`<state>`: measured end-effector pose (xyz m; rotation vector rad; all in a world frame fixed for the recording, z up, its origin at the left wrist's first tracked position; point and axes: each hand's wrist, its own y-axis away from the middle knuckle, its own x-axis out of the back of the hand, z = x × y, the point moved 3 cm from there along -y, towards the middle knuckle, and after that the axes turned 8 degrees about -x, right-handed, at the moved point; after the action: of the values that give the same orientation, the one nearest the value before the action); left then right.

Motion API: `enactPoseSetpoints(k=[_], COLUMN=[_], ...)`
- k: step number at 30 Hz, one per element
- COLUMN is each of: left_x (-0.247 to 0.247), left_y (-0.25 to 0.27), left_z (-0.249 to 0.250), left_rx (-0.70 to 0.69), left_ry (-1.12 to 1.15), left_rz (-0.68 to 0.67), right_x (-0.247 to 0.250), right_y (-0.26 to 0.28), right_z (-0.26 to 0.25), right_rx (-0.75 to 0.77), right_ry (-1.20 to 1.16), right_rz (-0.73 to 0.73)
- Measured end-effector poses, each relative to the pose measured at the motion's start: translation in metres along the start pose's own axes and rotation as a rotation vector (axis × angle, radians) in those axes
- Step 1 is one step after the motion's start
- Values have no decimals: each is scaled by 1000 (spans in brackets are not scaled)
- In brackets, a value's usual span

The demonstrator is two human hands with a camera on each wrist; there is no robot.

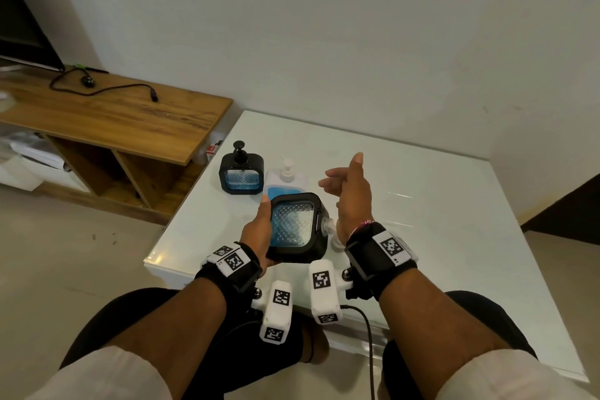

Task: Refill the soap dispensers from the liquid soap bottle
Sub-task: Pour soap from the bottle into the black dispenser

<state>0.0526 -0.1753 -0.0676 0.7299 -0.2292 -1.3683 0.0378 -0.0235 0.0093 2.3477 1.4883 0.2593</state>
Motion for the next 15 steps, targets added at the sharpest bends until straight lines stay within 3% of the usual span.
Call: enactPoseSetpoints(k=[8,15], left_x=[2,2], left_y=[-6,-7], left_z=[1,-1], left_rx=[-34,-22], left_ry=[-3,-7], left_rz=[54,20], right_x=[1,1], right_y=[-1,-4], right_z=[-7,-12], right_rx=[-63,-3], right_ry=[5,32], right_rz=[-117,-59])
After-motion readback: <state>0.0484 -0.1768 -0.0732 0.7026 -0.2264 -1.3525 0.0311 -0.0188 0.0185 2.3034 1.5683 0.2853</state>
